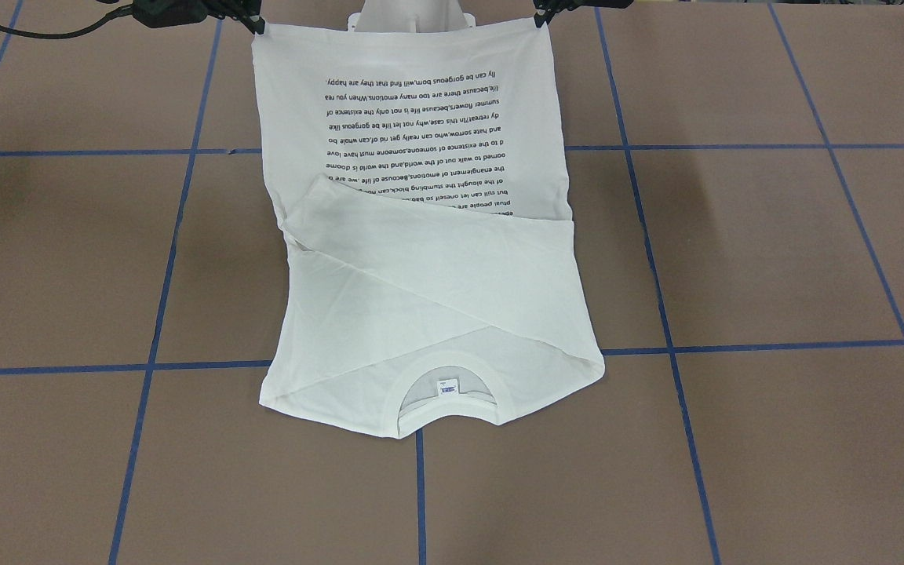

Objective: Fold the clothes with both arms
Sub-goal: 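Lift the hem with both grippers and fold it toward the collar, then lower the hem onto the collar edge and open both grippers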

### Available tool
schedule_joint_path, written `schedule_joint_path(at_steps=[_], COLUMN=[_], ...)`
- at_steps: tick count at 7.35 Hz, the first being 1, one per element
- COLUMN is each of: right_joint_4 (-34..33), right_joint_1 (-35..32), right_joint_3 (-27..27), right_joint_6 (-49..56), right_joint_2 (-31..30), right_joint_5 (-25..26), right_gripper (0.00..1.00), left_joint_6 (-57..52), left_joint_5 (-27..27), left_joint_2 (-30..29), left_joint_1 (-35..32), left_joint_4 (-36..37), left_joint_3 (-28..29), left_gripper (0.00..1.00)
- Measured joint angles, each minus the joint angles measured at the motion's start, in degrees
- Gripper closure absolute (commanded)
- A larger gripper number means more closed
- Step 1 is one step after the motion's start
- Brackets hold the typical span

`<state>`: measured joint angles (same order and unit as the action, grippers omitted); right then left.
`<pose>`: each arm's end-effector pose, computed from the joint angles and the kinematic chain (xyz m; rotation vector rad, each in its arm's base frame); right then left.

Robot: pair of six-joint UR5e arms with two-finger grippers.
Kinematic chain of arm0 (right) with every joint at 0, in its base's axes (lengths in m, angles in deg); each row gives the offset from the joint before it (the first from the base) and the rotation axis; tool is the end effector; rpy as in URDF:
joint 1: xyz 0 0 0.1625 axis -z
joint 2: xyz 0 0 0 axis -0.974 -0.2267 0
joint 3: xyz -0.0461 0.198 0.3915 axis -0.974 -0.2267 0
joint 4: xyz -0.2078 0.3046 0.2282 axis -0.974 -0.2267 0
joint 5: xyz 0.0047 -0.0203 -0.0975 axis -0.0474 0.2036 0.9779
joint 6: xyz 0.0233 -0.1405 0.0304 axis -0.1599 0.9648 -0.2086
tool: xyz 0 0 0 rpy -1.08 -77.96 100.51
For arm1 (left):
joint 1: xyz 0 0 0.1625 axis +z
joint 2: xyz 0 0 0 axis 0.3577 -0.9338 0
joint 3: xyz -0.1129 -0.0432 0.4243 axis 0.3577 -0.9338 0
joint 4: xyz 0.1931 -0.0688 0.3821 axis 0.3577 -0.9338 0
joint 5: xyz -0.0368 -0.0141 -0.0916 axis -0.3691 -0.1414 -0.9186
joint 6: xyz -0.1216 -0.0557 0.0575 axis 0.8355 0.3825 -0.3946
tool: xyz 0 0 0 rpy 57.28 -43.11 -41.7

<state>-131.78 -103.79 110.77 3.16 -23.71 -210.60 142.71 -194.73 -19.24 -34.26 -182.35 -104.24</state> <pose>-0.3597 -0.2402 0.2521 -0.2696 -1.0753 0.0638 0.3967 -0.1843 0.2478 -0.1958 1.0432 -0.0981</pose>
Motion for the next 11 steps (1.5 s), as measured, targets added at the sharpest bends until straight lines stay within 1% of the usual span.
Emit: schedule_joint_path(at_steps=[2, 3, 5, 7, 8, 10, 11], right_joint_4=[-0.1, -0.1, 0.2, 0.3, 0.3, 1.8, 4.1], right_joint_1=[-7.0, -10.5, -16.2, -20.2, -21.5, -23.3, -23.9], right_joint_3=[-6.7, -11.0, -19.0, -24.7, -28.4, -36.2, -40.3], right_joint_6=[1.7, 2.0, 4.4, 8.4, 9.6, 11.5, 12.0], right_joint_2=[7.5, 11.5, 17.7, 20.8, 23.2, 27.0, 28.3], right_joint_5=[-0.2, -0.3, 0.0, 0.4, 0.5, 0.6, 0.6], right_gripper=[1.0, 1.0, 1.0, 1.0, 1.0, 1.0, 1.0], left_joint_6=[-8.0, -10.9, -12.8, -13.8, -15.1, -16.4, -16.6], left_joint_5=[-5.8, -7.2, -8.2, -8.5, -8.6, -8.5, -8.5], left_joint_2=[-2.3, -4.2, -8.7, -11.8, -14.0, -19.1, -21.3], left_joint_1=[-12.2, -16.5, -21.0, -25.1, -27.5, -30.7, -31.9], left_joint_4=[0.1, 0.1, 0.0, 0.0, -0.1, -1.3, -3.6], left_joint_3=[4.4, 7.6, 13.7, 17.3, 20.5, 28.9, 33.9], left_gripper=[1.0, 1.0, 1.0, 1.0, 1.0, 1.0, 1.0])
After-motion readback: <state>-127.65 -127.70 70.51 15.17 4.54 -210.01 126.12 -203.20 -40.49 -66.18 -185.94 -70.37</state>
